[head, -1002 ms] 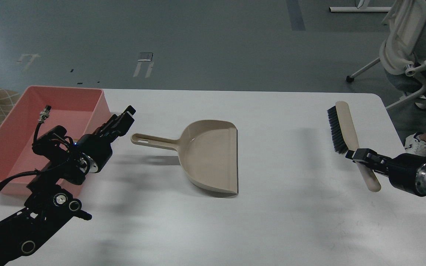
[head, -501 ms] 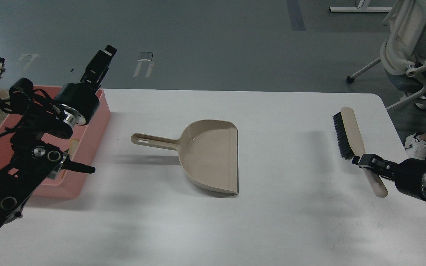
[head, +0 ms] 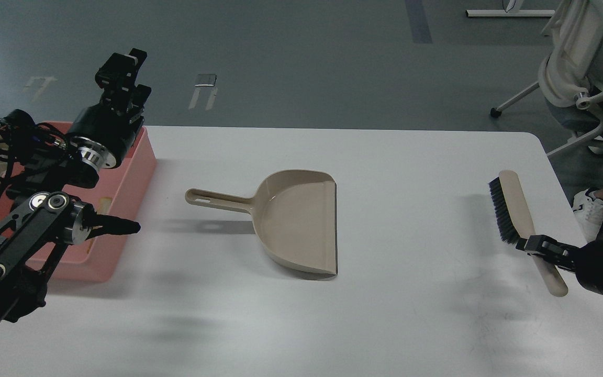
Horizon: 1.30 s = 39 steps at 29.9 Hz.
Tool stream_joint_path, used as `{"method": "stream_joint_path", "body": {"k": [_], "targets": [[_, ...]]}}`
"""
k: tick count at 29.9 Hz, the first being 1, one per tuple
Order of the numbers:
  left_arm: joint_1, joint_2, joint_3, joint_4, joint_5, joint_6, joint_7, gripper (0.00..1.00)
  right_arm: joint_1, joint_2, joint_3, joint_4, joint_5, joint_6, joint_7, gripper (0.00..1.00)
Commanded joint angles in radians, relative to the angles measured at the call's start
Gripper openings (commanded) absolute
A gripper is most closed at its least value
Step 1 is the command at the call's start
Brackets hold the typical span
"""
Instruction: Sweep and dump garbage into bin
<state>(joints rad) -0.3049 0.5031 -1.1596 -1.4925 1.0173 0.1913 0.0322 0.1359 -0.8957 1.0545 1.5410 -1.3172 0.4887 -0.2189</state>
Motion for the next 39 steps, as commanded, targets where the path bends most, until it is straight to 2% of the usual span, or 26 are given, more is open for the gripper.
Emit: {"method": "stream_joint_path", "body": {"k": [1, 4, 6, 13, 19, 27, 30, 31, 32, 34, 39], "targets": [[0.009, -0.020, 0.001, 0.000, -0.002, 0.002, 0.005, 0.76, -0.001, 0.001, -0.008, -0.002, -0.002, 0.000, -0.007, 0.00], [0.012, -0.024, 0.000, 0.000, -0.003, 0.002, 0.005, 0.76, -0.002, 0.003, -0.008, -0.009, -0.023, 0.000, -0.007, 0.00], [0.013, -0.026, 0.000, 0.000, -0.003, 0.002, 0.005, 0.76, -0.002, 0.003, -0.010, -0.006, -0.024, 0.000, -0.007, 0.12], [0.013, -0.032, 0.000, 0.001, -0.003, 0.002, 0.005, 0.76, -0.002, 0.012, -0.010, -0.006, -0.027, 0.000, -0.007, 0.25], [0.015, -0.023, 0.001, 0.006, -0.005, 0.002, 0.002, 0.76, -0.001, 0.021, -0.019, -0.004, -0.027, 0.000, -0.007, 0.30], [0.017, -0.017, 0.000, 0.011, -0.009, 0.002, -0.011, 0.87, 0.005, 0.026, -0.033, -0.001, -0.025, 0.000, -0.007, 0.36], [0.017, -0.023, -0.020, 0.012, -0.011, 0.002, -0.012, 0.90, 0.010, 0.027, -0.027, 0.002, -0.024, 0.000, -0.007, 0.47], [0.017, -0.026, -0.037, 0.012, -0.011, 0.002, -0.012, 0.90, 0.011, 0.034, -0.019, 0.004, -0.024, 0.000, -0.005, 0.57], [0.017, -0.028, -0.046, 0.012, -0.011, 0.002, -0.012, 0.90, 0.014, 0.038, -0.016, 0.004, -0.024, 0.000, -0.005, 0.64], [0.015, -0.037, -0.077, 0.012, -0.013, 0.005, 0.000, 0.93, 0.021, 0.047, 0.013, 0.007, -0.020, 0.000, 0.001, 0.98], [0.000, -0.044, -0.132, 0.049, -0.046, 0.025, -0.003, 0.94, 0.021, 0.050, 0.093, 0.013, -0.016, 0.000, 0.003, 0.98]]}}
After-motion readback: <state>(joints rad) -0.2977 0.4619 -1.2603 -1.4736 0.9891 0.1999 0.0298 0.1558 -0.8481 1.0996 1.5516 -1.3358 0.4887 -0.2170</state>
